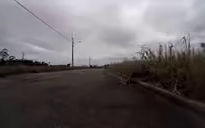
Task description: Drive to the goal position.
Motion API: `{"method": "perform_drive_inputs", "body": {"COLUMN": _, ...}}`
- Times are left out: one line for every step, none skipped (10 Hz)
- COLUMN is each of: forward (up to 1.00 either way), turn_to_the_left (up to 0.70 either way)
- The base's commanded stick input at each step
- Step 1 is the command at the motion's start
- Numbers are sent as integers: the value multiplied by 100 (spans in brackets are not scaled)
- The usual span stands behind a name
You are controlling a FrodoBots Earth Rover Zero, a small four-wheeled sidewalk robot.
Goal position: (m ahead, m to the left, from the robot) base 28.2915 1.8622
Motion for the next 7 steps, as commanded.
{"method": "perform_drive_inputs", "body": {"forward": 70, "turn_to_the_left": 0}}
{"method": "perform_drive_inputs", "body": {"forward": 70, "turn_to_the_left": 0}}
{"method": "perform_drive_inputs", "body": {"forward": 70, "turn_to_the_left": 0}}
{"method": "perform_drive_inputs", "body": {"forward": 70, "turn_to_the_left": 0}}
{"method": "perform_drive_inputs", "body": {"forward": 70, "turn_to_the_left": 0}}
{"method": "perform_drive_inputs", "body": {"forward": 70, "turn_to_the_left": 0}}
{"method": "perform_drive_inputs", "body": {"forward": 70, "turn_to_the_left": 0}}
